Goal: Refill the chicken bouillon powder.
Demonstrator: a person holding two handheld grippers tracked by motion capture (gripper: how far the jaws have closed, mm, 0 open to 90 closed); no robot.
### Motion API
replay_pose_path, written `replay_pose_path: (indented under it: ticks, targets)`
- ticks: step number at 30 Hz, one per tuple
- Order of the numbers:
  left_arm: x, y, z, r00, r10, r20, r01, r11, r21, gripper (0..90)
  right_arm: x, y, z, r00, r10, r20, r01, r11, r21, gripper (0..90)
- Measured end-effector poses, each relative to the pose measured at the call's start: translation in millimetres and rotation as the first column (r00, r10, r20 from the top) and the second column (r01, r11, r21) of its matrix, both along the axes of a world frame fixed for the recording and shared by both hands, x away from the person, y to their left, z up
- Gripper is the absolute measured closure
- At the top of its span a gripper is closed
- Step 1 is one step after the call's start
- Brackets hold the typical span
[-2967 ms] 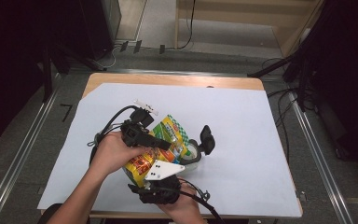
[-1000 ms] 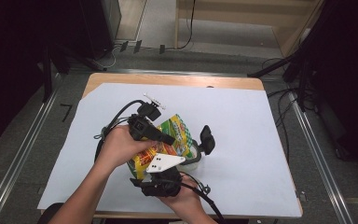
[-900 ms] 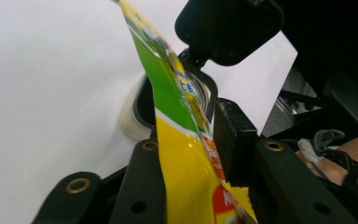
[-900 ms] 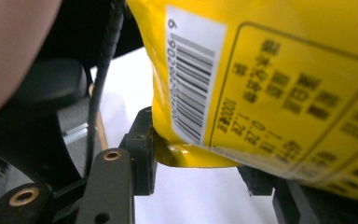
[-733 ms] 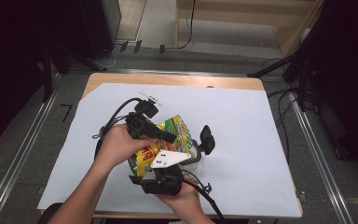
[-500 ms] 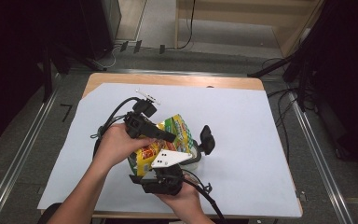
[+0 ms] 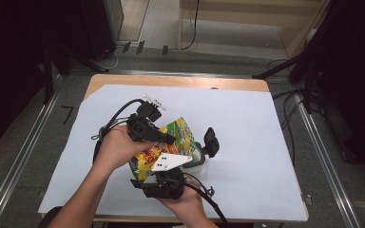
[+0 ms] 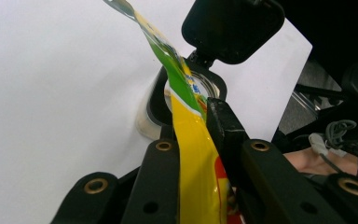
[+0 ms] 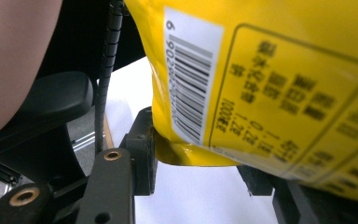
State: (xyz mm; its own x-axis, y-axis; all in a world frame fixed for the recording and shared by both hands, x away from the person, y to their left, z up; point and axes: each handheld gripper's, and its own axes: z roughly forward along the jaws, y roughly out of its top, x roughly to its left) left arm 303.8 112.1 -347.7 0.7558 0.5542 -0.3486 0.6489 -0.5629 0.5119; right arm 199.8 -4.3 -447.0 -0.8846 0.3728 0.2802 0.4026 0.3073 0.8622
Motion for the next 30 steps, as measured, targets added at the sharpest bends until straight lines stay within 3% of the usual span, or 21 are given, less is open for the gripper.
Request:
replay_pose_path:
  ticks: [6, 12, 16, 18, 20, 30]
  targets:
    - [-3.2, -2.9, 3.5, 0.9995, 0.025, 0.019, -0.025, 0.9996, 0.014, 84.5, 0.0, 4.3, 0.7, 0.9994, 0.017, 0.029, -0.016, 0.9995, -0.026, 52.3]
    - [-4.3, -6.1, 4.1, 0.9994, 0.018, 0.029, -0.019, 0.9998, 0.01, 84.6, -1.2, 4.6, 1.5, 0.9987, 0.008, 0.05, -0.005, 0.9987, -0.05, 59.2]
    - [-2.7, -5.4, 4.7, 0.9993, 0.03, 0.022, -0.03, 0.9994, -0.02, 83.1, -1.4, 4.0, 1.8, 0.9985, -0.009, 0.054, 0.011, 0.9993, -0.035, 59.7]
    - [0.9, -2.1, 6.2, 0.9995, 0.031, 0.009, -0.03, 0.9979, -0.058, 80.0, -1.2, 2.9, 4.2, 0.999, -0.011, 0.043, 0.011, 0.9999, -0.001, 59.8]
    - [4.3, -1.1, 6.8, 0.9996, 0.03, -0.002, -0.03, 0.9972, -0.068, 79.5, 0.1, 1.9, 6.1, 0.9992, -0.016, 0.036, 0.016, 0.9998, 0.014, 59.9]
    - [9.5, -5.6, 4.3, 0.9996, 0.028, -0.007, -0.029, 0.9984, -0.048, 79.4, 5.6, 1.4, 4.8, 0.9997, -0.023, 0.009, 0.023, 0.9997, 0.013, 59.9]
